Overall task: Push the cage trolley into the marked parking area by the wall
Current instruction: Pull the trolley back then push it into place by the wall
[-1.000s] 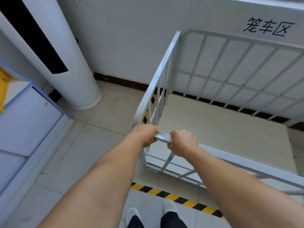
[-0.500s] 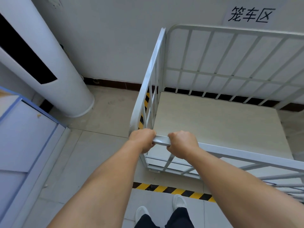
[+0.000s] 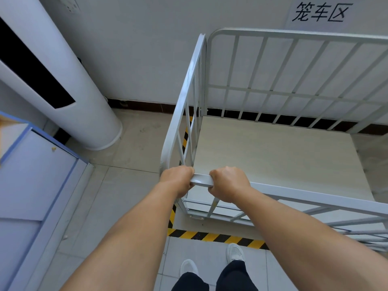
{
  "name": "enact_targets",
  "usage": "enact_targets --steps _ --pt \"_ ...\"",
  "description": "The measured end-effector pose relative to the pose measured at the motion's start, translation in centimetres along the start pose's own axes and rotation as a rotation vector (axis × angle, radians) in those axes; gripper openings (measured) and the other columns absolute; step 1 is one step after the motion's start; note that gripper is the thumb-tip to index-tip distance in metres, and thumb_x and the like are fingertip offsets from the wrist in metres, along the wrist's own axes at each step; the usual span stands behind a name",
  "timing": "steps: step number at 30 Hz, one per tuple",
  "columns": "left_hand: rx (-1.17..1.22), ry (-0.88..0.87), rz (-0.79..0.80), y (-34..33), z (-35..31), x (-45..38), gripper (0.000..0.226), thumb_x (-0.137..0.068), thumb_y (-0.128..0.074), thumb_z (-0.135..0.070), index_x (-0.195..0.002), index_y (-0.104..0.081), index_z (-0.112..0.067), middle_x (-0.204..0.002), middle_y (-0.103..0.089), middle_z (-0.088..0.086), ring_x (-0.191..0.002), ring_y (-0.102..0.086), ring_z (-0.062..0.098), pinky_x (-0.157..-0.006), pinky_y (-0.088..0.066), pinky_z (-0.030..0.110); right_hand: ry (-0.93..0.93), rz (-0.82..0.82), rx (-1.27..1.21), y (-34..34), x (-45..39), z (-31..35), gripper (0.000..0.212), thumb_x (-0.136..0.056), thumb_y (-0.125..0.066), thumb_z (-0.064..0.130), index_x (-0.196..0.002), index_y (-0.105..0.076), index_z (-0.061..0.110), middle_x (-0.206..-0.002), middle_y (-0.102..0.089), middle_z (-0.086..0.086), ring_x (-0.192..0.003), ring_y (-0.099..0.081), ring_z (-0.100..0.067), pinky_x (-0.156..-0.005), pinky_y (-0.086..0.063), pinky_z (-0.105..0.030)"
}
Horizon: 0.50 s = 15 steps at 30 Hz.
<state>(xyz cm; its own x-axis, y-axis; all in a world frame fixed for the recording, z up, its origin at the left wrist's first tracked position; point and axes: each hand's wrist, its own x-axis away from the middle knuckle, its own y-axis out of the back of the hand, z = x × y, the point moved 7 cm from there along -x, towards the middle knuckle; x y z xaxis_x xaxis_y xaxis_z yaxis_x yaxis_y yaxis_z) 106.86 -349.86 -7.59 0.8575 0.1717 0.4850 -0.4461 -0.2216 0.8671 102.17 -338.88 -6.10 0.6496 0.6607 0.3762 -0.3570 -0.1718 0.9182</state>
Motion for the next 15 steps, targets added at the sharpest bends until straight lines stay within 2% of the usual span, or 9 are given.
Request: enact_targets --steps 4,15 --pt "-0.012 -0.016 -0.003 -0.51 -0.45 0.13 0.014 -0.096 -0.052 -0.024 -0.108 -0.055 -0.016 -0.104 -0.063 0.006 -0.095 -0.062 0.027 -0.076 -0.050 0.038 0.002 0.013 0.007 -0.30 0.53 -0.21 0.015 -0.087 -0.049 0.028 -0.094 -0.061 0.022 -0.086 -0.066 -0.003 -0.067 -0.050 -0.026 -0.058 -0.037 -0.027" --pt "0.061 0.014 0.005 -0.63 -0.34 0.26 0.015 -0.095 -0.054 -0.027 -0.106 -0.055 -0.018 -0.104 -0.063 0.004 -0.095 -0.061 0.027 -0.078 -0.051 0.038 -0.025 -0.007 -0.008 -0.24 0.84 -0.17 0.019 -0.088 -0.051 0.031 -0.100 -0.061 0.021 -0.092 -0.067 -0.004 -0.071 -0.049 -0.027 -0.062 -0.039 -0.028"
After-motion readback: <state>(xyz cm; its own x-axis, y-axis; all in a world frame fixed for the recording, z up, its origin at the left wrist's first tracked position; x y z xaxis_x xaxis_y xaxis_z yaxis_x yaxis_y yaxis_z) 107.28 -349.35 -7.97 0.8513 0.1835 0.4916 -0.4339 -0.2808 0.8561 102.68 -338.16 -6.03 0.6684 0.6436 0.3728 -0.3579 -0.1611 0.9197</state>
